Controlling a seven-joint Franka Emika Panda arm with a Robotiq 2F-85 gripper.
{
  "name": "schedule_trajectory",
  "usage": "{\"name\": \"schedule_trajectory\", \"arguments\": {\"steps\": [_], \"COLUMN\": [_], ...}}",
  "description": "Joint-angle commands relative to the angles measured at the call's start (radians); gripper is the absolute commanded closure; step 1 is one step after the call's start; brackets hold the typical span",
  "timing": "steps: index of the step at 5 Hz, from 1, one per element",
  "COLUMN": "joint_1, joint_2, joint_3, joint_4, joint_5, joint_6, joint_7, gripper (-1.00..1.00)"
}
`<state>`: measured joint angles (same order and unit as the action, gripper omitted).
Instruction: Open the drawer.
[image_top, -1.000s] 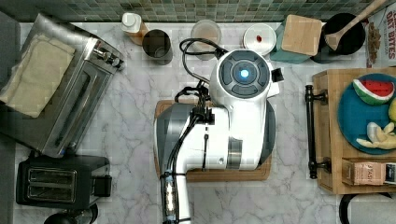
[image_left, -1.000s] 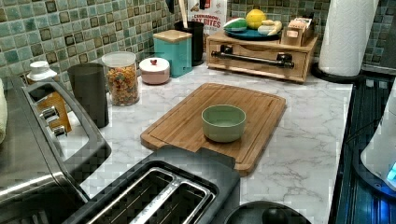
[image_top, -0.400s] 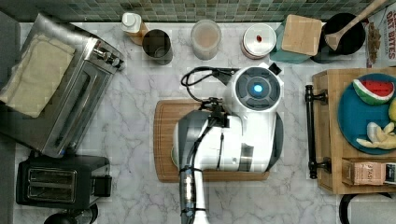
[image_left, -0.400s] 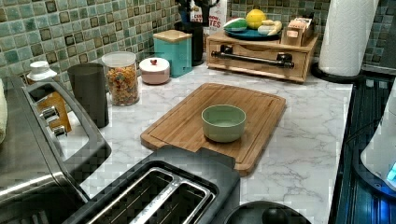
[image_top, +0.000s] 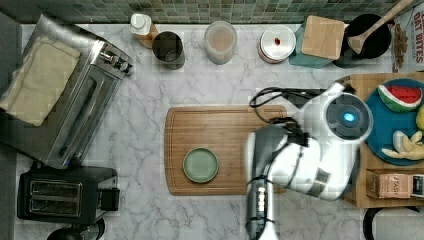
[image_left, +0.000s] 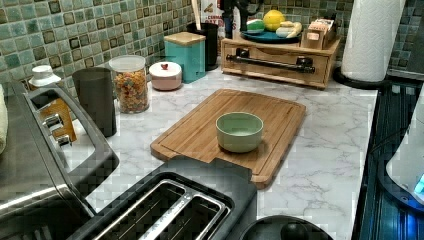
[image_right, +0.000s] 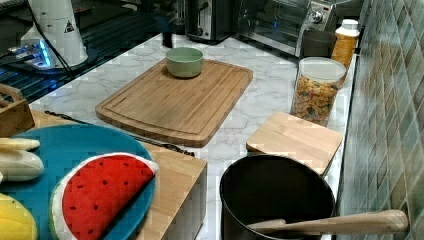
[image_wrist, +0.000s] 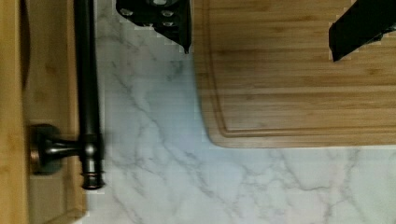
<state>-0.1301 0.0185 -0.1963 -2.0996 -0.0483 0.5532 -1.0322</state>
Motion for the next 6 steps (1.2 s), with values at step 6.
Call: {"name": "schedule_trajectory", "arguments": {"steps": [6], "joint_1": [-0.14], "joint_2": [0.151], "joint_3": [-0.07], "joint_4": [0.001], "joint_5": [-0.088], "joint_6": [0.299], "joint_7": [-0.331], "gripper": [-1.0]}}
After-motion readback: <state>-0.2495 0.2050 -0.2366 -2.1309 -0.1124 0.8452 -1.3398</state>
